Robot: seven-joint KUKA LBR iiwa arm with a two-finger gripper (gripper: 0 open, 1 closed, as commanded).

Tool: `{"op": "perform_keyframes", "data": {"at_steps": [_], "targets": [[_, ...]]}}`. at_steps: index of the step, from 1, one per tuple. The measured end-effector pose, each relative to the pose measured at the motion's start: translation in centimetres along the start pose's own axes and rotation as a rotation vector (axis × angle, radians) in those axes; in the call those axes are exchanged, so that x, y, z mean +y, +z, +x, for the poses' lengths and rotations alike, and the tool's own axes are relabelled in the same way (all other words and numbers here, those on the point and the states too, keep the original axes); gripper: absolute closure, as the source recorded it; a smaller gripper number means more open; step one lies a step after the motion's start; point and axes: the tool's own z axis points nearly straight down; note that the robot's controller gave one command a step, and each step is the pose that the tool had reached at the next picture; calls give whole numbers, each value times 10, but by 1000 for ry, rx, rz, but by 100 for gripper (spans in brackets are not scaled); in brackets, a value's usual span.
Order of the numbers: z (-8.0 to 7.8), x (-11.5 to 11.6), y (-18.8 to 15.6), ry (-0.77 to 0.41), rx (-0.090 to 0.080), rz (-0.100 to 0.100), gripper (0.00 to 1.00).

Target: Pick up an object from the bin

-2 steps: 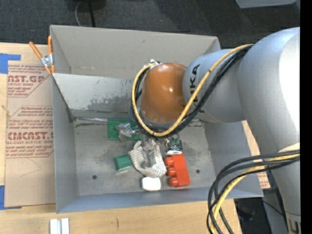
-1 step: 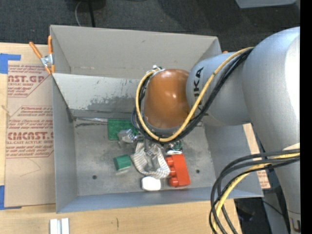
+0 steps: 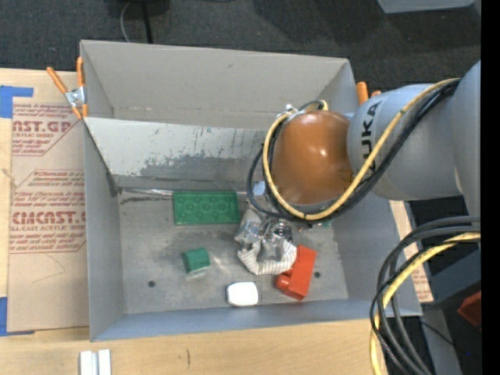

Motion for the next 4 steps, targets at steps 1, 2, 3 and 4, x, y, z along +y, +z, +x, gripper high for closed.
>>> {"op": "perform_keyframes", "data": {"at_steps": [1,2,3,4], "targets": [[0,0,0,0,0,0,100],[0,2,-40,-13,4,-8,100],[6,-8,-56,-11,-7,8,100],[5,-15,-18,57,-1,-4,100]]}}
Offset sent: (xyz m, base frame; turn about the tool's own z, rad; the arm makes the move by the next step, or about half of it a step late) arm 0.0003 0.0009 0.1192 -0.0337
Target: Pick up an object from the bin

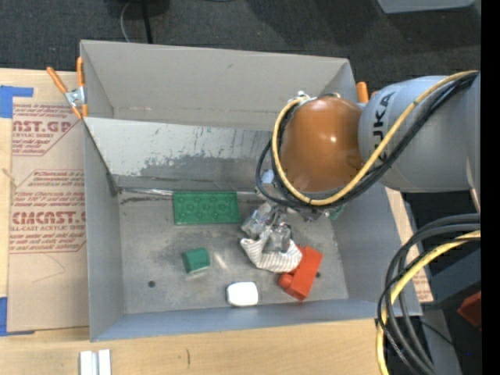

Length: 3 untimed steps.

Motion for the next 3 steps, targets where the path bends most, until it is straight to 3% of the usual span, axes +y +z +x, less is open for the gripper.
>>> {"op": "perform_keyframes", "data": {"at_steps": [1,2,3], "targets": [[2,10,-22,-6,6,-9,100],[12,0,-41,-39,-9,12,100],[10,2,-53,-46,8,-14,100]]}}
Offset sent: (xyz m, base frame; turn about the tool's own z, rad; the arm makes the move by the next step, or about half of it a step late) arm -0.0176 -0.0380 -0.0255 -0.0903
